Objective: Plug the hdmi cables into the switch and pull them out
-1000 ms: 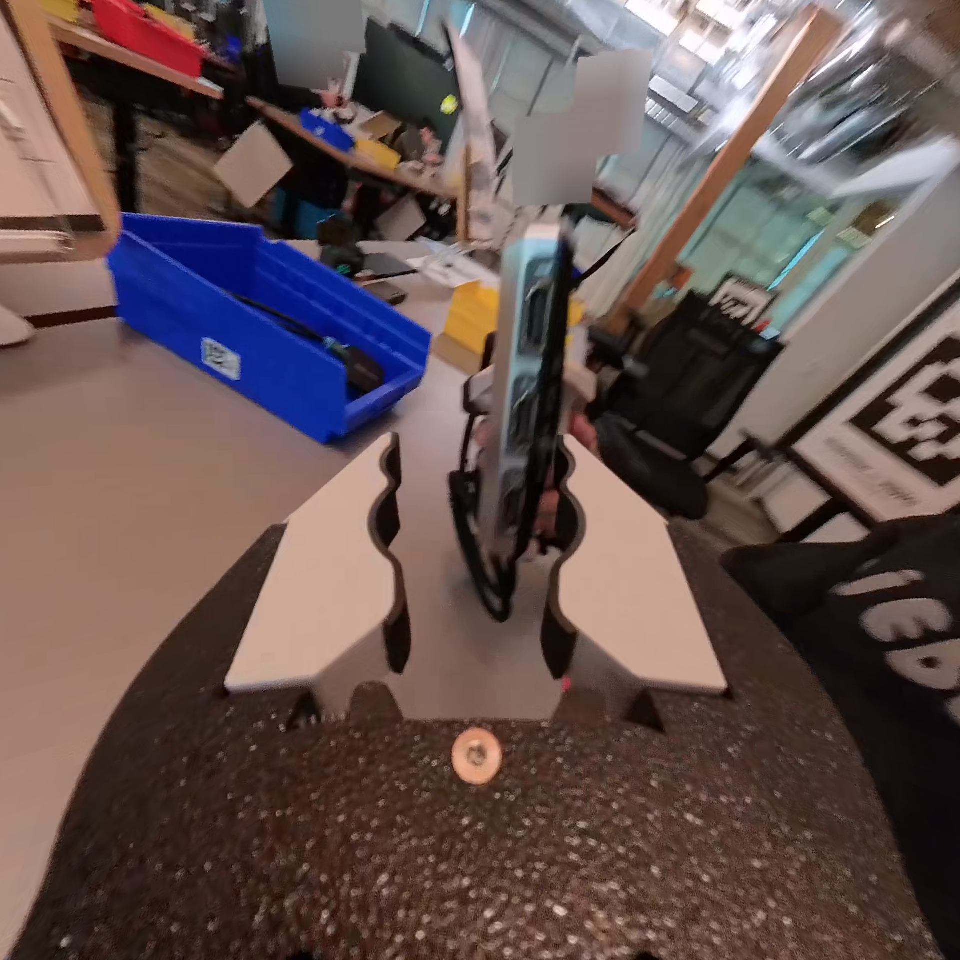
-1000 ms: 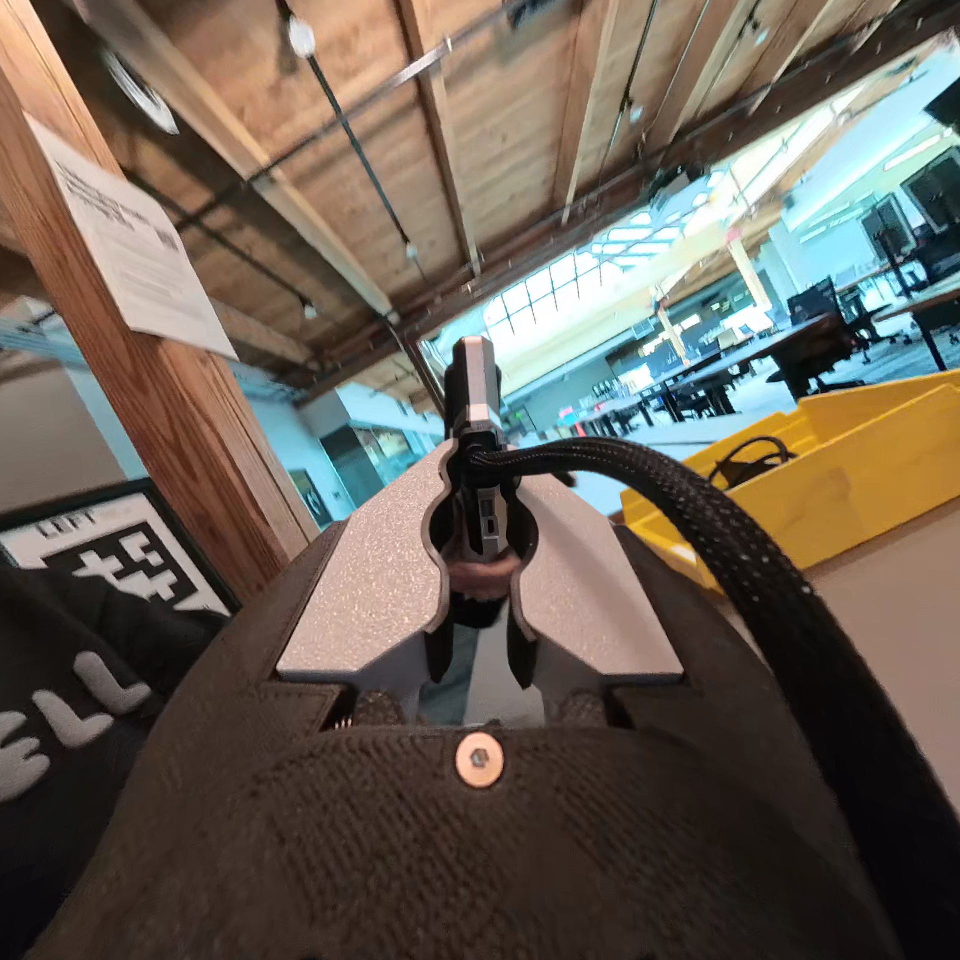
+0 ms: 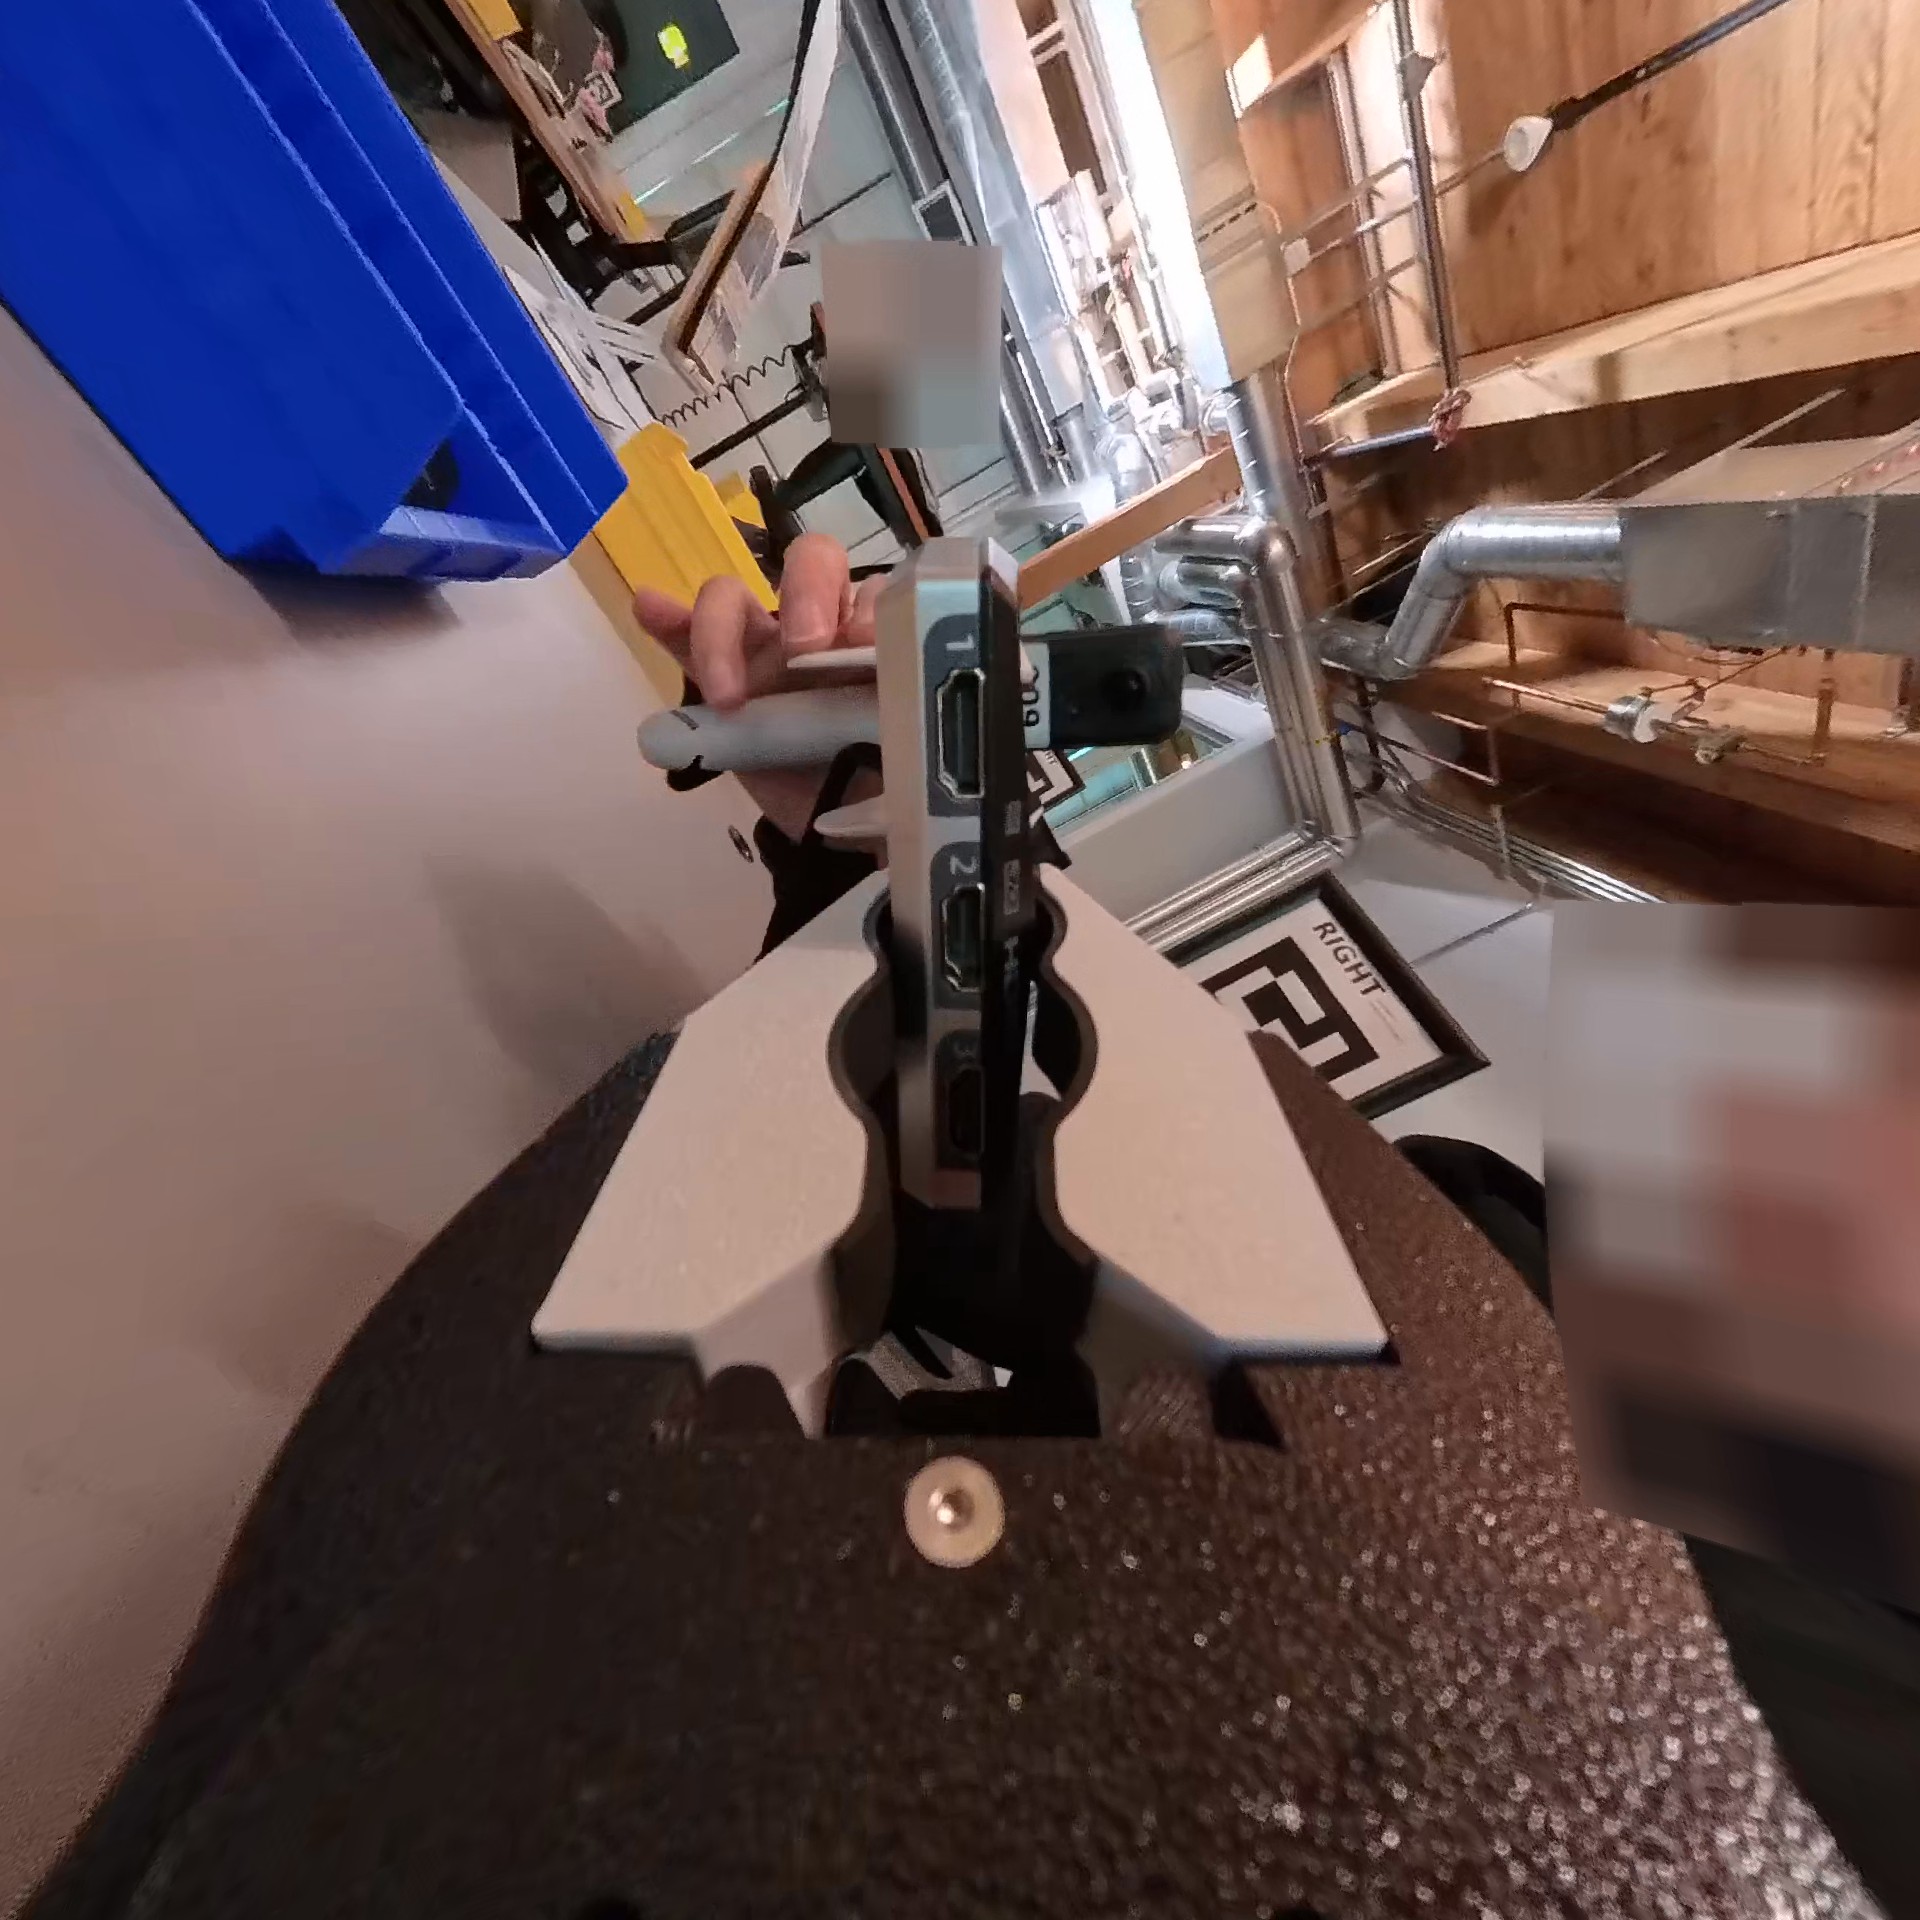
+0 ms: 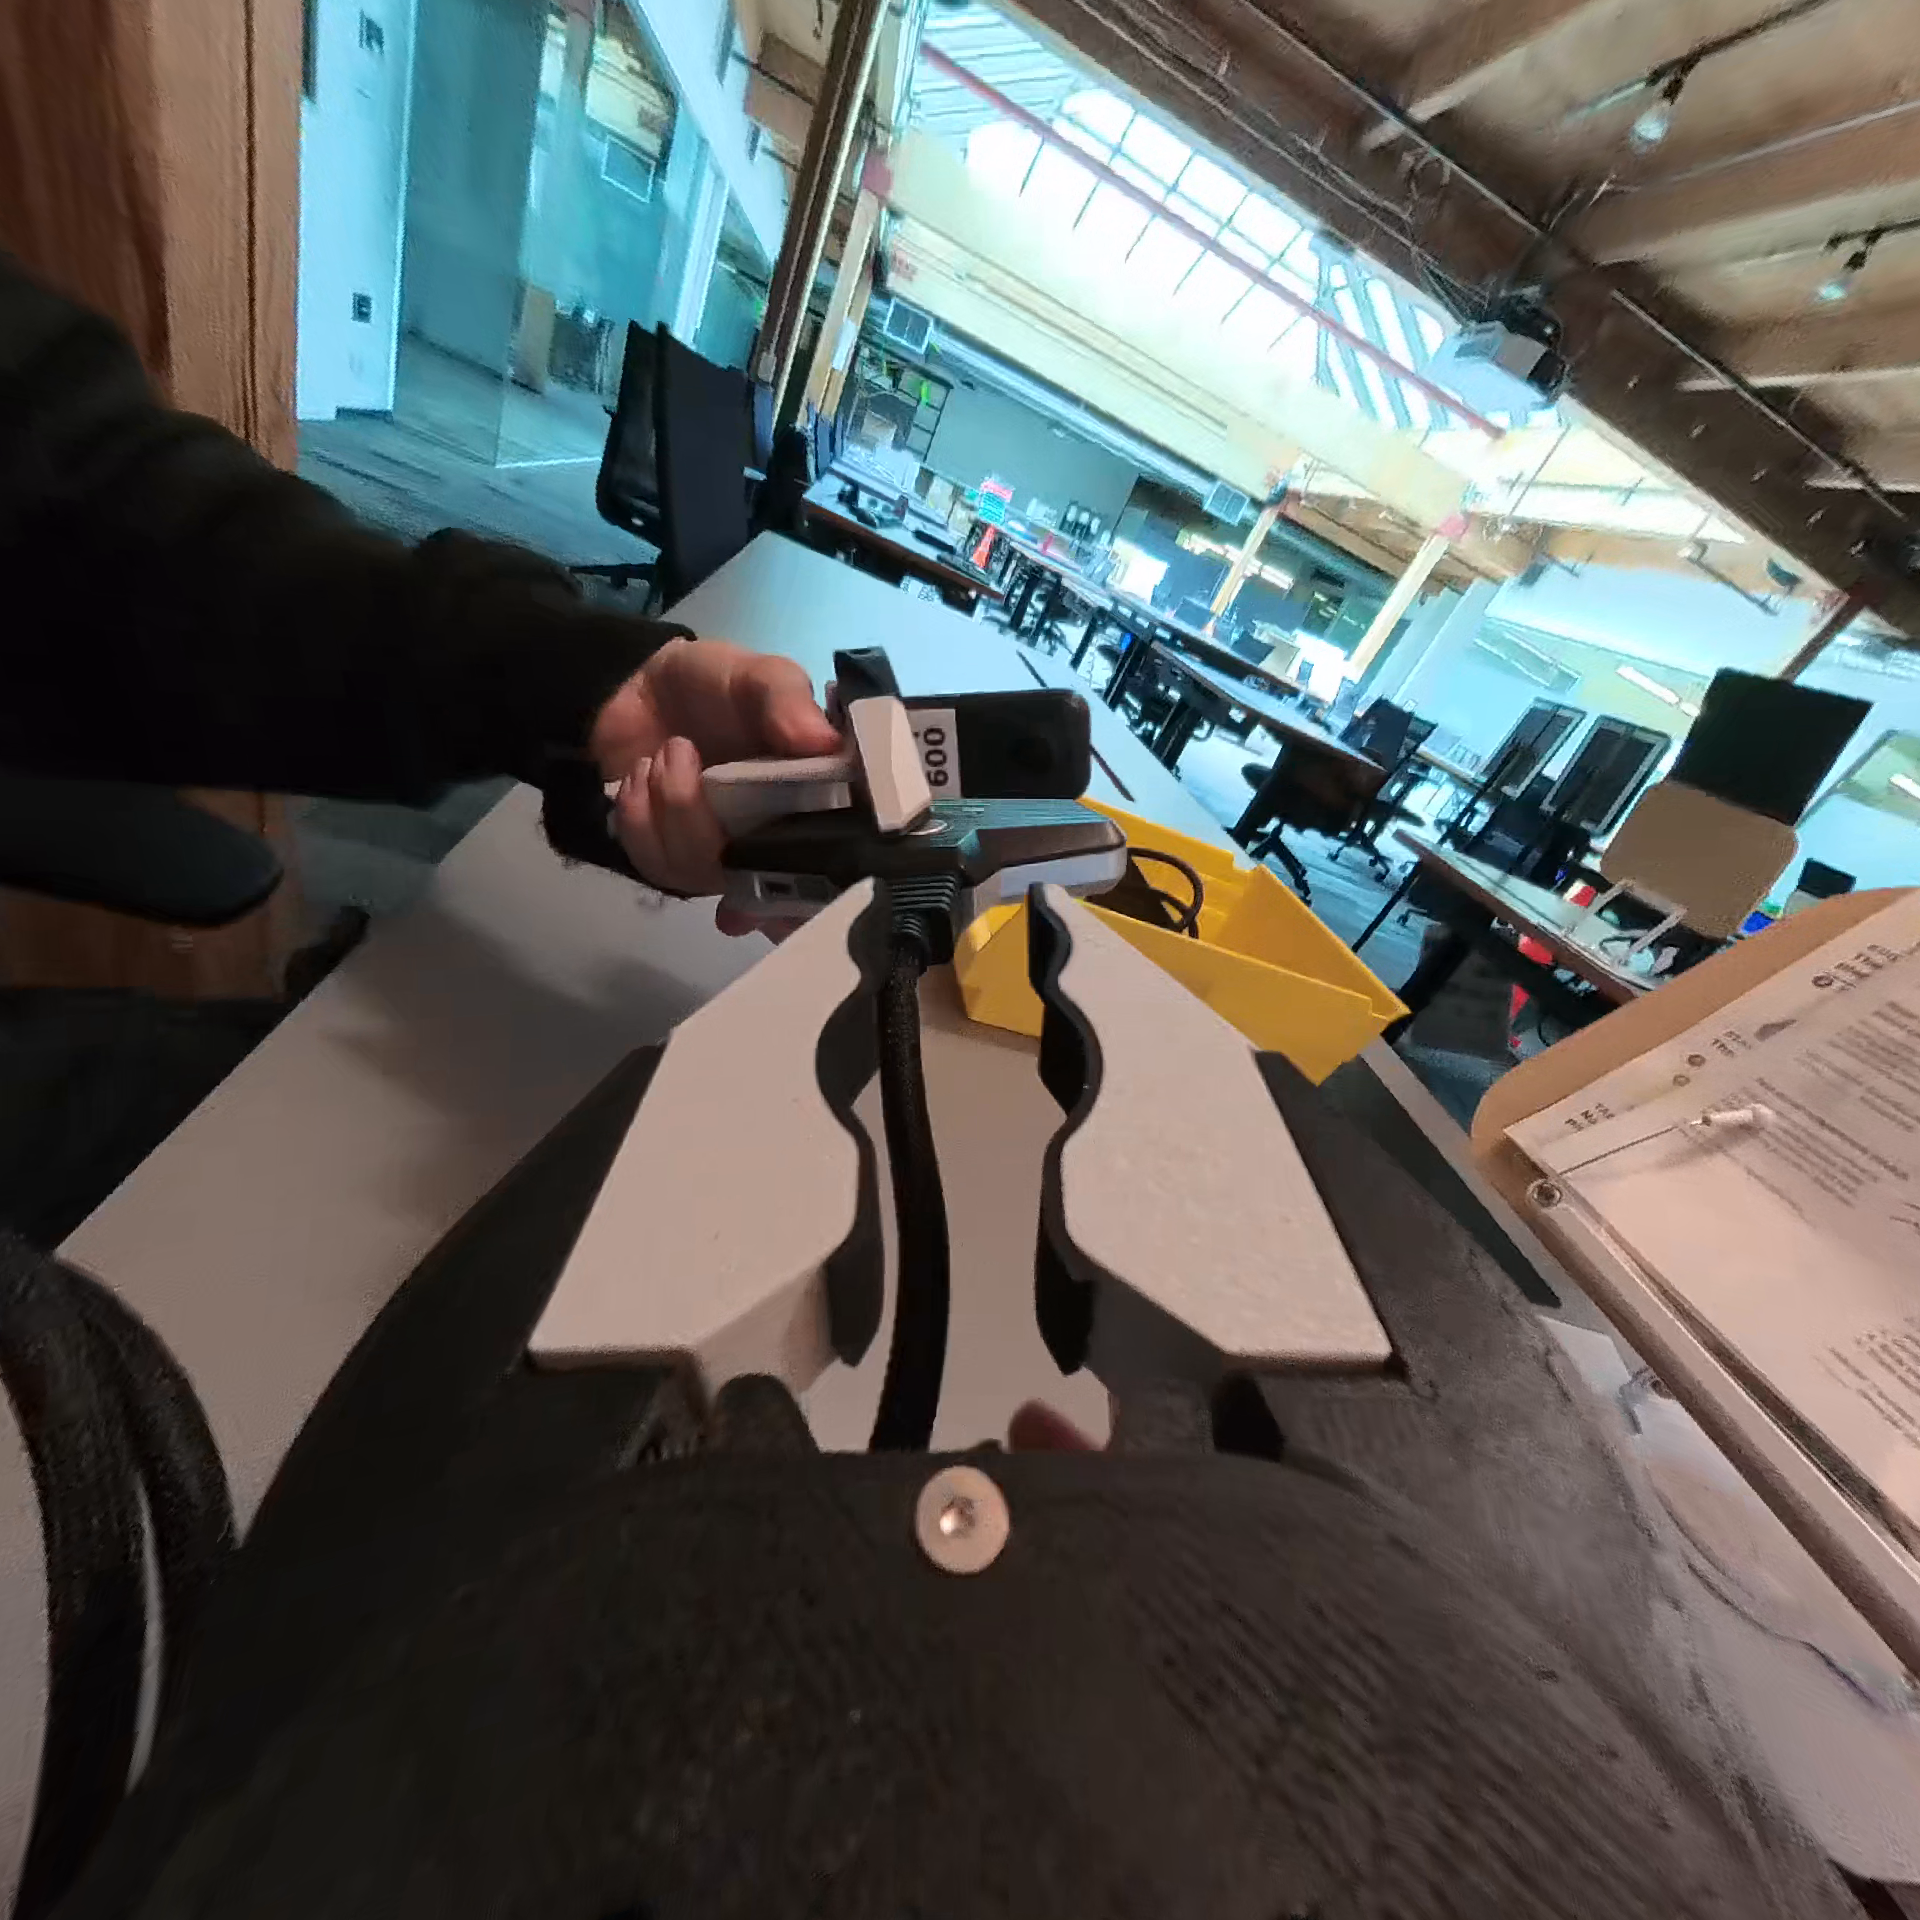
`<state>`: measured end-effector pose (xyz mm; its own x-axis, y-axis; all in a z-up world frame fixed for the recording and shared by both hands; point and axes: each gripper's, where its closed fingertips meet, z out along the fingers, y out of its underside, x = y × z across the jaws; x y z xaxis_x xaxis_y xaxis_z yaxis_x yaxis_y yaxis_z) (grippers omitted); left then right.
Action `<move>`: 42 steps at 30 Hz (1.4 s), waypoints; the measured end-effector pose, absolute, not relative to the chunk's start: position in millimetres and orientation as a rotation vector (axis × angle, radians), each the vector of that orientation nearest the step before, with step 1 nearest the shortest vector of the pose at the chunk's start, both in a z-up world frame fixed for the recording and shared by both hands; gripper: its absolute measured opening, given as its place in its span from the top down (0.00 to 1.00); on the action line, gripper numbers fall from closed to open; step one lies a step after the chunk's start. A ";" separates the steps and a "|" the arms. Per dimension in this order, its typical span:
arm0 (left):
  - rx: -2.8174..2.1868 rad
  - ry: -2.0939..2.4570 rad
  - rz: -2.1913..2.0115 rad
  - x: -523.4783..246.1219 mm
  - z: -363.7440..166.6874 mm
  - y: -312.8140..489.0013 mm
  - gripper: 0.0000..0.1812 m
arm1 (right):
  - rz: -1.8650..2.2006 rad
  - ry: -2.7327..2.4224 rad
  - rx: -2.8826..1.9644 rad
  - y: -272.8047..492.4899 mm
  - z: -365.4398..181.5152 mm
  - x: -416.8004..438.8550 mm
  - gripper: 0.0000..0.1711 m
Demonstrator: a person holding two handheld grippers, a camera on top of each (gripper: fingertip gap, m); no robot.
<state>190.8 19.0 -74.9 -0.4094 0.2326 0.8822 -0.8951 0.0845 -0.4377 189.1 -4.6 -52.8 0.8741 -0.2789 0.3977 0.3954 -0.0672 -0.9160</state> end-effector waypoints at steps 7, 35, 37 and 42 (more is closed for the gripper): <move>0.772 -1.399 1.483 202.7 -88.9 15.1 0.90 | -0.557 -0.038 -1.534 -8.1 -72.0 195.9 0.90; 0.904 -1.348 1.504 224.8 -102.3 -11.4 0.90 | -0.626 0.075 -1.503 -20.1 -100.6 217.2 0.88; 0.908 -1.336 1.515 225.8 -100.5 -12.0 0.90 | -0.611 0.099 -1.509 -20.6 -99.6 217.6 0.88; 0.946 -1.299 1.552 232.4 -98.1 -12.8 0.90 | -0.574 0.188 -1.515 -20.3 -100.3 221.9 0.88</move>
<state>232.4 -12.8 -98.1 -0.3261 0.1498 0.9334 -0.9452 -0.0699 -0.3190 221.9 -20.3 -100.3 0.8546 -0.4650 0.2313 0.2374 -0.0463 -0.9703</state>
